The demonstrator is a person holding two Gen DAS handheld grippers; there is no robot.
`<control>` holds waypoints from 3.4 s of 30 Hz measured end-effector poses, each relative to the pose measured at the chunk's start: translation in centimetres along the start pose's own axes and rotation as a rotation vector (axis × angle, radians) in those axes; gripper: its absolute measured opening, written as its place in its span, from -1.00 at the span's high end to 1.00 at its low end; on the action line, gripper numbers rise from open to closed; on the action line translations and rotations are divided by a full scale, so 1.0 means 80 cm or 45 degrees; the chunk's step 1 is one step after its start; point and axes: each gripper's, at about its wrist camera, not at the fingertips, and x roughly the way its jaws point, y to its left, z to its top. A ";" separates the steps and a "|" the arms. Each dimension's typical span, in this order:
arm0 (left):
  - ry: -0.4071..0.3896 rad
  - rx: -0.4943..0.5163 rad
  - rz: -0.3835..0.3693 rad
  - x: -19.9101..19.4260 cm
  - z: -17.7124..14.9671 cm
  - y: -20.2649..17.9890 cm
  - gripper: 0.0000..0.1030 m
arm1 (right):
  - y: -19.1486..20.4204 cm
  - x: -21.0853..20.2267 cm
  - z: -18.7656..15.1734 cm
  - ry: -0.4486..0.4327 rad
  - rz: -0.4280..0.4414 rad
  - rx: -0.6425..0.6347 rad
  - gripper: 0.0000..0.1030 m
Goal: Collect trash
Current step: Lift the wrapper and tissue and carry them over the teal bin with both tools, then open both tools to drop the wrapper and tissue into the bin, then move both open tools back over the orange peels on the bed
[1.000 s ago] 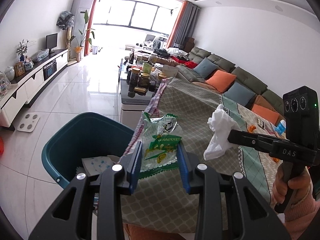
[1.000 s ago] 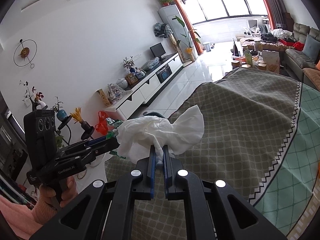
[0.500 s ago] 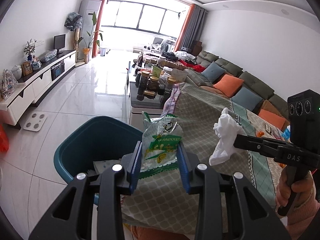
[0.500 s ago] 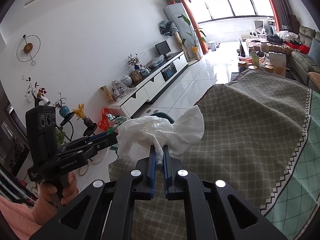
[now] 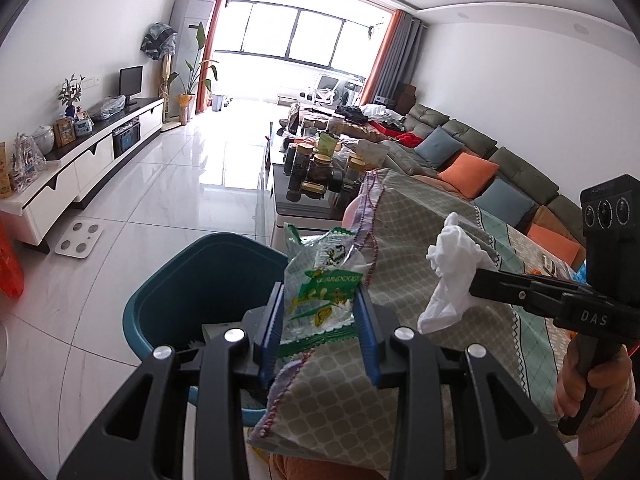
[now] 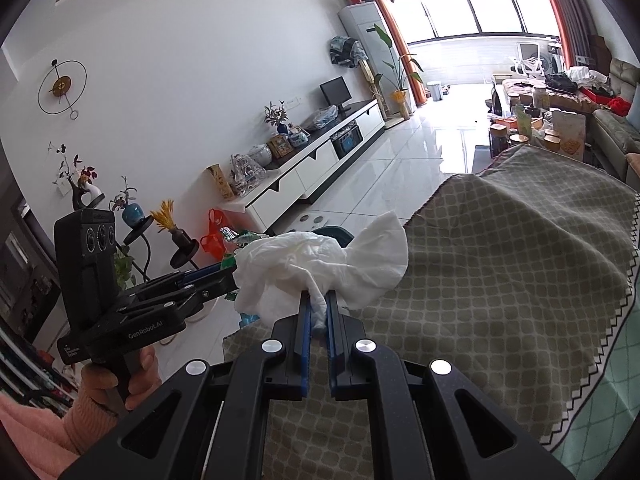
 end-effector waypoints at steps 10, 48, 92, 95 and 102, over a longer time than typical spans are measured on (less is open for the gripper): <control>0.000 -0.030 0.032 0.005 0.003 0.017 0.34 | 0.007 0.020 0.014 0.017 0.004 -0.021 0.86; 0.071 -0.112 0.146 0.041 -0.004 0.058 0.33 | 0.023 0.095 0.034 0.124 0.014 -0.057 0.86; 0.010 -0.152 0.077 0.028 -0.011 0.048 -0.04 | 0.000 0.083 0.027 0.172 -0.002 0.029 0.29; -0.018 -0.098 -0.001 0.018 -0.009 0.016 -0.07 | -0.010 0.047 0.020 0.114 -0.026 0.035 0.28; -0.004 0.074 -0.221 0.023 -0.015 -0.081 -0.10 | -0.044 -0.048 -0.001 -0.035 -0.149 0.101 0.26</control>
